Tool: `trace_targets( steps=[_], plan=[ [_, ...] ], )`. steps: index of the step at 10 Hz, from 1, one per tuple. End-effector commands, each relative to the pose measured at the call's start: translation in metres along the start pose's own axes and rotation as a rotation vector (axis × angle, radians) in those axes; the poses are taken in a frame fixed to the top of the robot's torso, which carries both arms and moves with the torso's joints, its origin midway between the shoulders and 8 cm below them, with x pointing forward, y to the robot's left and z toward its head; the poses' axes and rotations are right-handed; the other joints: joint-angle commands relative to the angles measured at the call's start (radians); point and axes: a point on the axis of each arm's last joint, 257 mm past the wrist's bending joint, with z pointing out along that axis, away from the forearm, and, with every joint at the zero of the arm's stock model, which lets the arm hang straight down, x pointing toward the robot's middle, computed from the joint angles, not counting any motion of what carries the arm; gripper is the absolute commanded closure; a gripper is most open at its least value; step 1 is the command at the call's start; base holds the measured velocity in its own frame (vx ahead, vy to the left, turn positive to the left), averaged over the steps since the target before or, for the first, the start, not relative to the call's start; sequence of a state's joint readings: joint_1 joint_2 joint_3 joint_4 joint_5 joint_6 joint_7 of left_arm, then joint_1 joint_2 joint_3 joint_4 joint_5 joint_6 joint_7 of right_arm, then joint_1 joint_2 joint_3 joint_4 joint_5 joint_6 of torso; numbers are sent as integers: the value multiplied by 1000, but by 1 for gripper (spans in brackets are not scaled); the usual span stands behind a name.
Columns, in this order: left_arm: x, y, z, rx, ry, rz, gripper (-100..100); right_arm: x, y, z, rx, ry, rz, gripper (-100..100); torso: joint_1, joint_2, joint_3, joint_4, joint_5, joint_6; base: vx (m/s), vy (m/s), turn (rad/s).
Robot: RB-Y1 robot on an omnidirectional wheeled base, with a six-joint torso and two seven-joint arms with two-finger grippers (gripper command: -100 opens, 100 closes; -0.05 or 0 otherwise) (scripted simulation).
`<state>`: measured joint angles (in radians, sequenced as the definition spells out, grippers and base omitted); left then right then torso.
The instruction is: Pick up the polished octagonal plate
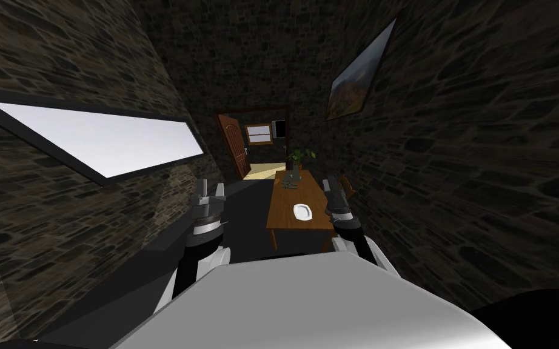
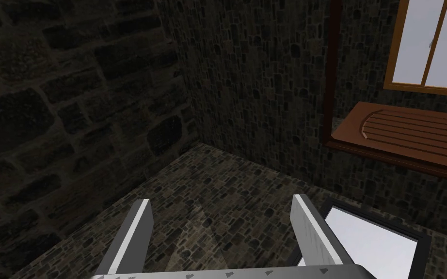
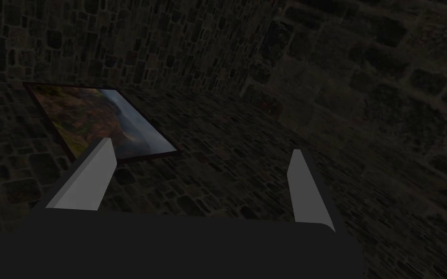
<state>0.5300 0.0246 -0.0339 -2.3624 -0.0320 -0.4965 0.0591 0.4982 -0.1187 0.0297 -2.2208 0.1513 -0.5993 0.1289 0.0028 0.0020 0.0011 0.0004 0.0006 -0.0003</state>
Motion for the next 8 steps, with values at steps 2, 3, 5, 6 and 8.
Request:
trace_targets(
  steps=[2,3,5,6,8],
  plan=[
    [0,0,0,0,0,0,0,33,-31,-12,43,117,-90,-100,0,0,0,0,0,0,-33,48,210],
    [0,0,0,0,0,0,0,47,-42,-17,55,165,-127,-100,0,0,0,0,0,0,-32,56,197],
    [0,0,0,0,0,0,0,64,-56,-26,73,223,-171,-100,0,0,0,0,0,1,-25,40,97],
    [0,0,0,0,0,0,0,77,-66,-31,78,269,-206,-100,0,0,0,0,0,0,-29,47,239],
    [0,0,0,0,0,0,0,96,-87,-46,105,342,-255,-100,-1,0,0,0,0,1,-32,36,132]
  ],
)
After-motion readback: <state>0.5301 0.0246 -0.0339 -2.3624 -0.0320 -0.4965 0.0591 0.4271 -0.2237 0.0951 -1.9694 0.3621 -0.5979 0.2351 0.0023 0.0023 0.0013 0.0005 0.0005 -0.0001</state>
